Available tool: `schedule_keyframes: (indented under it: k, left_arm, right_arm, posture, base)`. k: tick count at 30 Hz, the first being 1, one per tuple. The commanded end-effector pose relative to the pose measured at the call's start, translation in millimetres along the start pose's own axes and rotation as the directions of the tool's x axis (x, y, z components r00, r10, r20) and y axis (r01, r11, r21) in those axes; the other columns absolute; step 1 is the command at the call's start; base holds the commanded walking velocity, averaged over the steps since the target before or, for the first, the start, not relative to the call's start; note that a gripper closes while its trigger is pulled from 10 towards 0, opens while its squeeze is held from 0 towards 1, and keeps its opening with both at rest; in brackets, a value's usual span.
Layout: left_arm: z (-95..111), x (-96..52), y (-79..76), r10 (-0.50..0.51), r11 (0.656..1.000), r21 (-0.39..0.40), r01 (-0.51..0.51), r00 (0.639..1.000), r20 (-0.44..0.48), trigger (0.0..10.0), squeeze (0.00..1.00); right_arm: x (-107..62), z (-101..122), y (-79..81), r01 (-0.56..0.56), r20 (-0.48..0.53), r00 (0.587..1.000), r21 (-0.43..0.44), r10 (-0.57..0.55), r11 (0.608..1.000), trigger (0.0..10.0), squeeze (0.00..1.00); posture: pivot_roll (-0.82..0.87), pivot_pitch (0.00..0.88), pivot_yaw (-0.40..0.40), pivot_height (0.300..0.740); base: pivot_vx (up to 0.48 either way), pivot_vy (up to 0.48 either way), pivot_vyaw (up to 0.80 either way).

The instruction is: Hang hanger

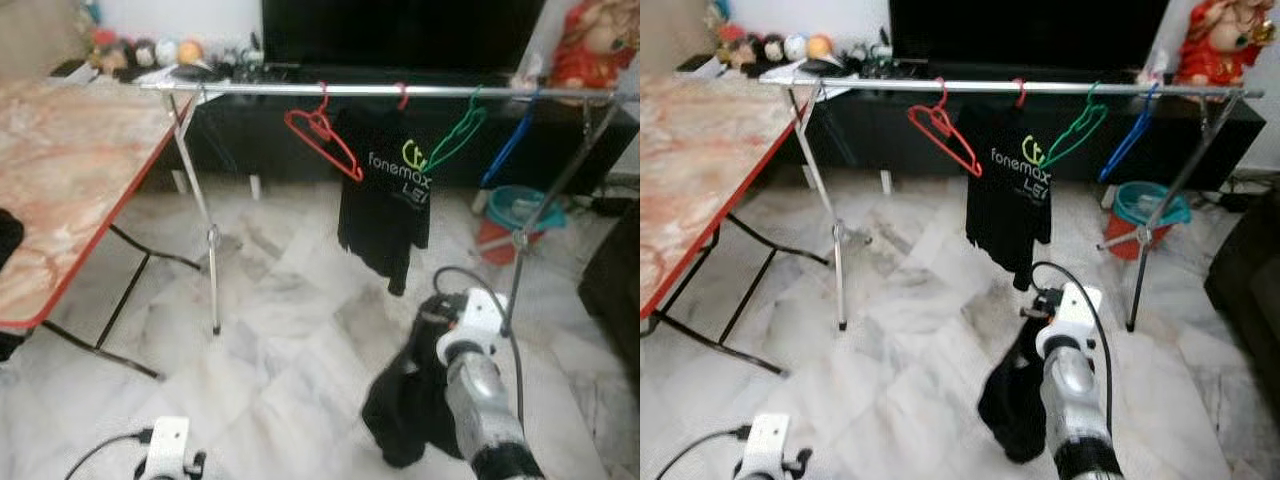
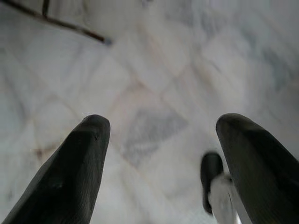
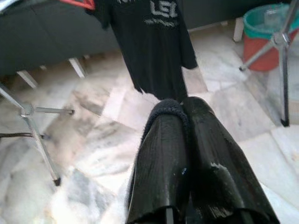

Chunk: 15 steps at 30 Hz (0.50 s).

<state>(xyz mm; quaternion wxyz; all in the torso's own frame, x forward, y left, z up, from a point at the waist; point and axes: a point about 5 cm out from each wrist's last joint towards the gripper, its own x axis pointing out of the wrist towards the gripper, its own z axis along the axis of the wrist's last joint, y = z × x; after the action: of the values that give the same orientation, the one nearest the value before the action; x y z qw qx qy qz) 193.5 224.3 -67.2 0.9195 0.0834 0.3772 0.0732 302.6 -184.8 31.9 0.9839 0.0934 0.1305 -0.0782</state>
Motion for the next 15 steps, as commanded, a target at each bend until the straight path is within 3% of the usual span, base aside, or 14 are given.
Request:
schedule_keyframes:
  k: [1,15]
  left_arm:
    - [-2,-0.9,-8.1,-0.019,1.000,-0.019,0.019,1.000,-0.003,10.0,0.00]
    - [1,-0.3,-9.5,-0.025,1.000,-0.018,0.025,1.000,0.013,10.0,0.00]
  right_arm:
    - [-0.5,1,-12.6,0.033,0.013,0.999,-0.012,-0.033,0.999,10.0,0.00]
    - [-5.9,-20,-11.9,-0.003,-0.045,0.999,-0.042,0.001,0.999,10.0,0.00]
  posture:
    - [0.07,0.025,-0.021,0.736]
    - [0.07,0.041,-0.018,0.736]
  base:
    - [0.307,0.000,0.00]
    - [0.310,0.000,0.00]
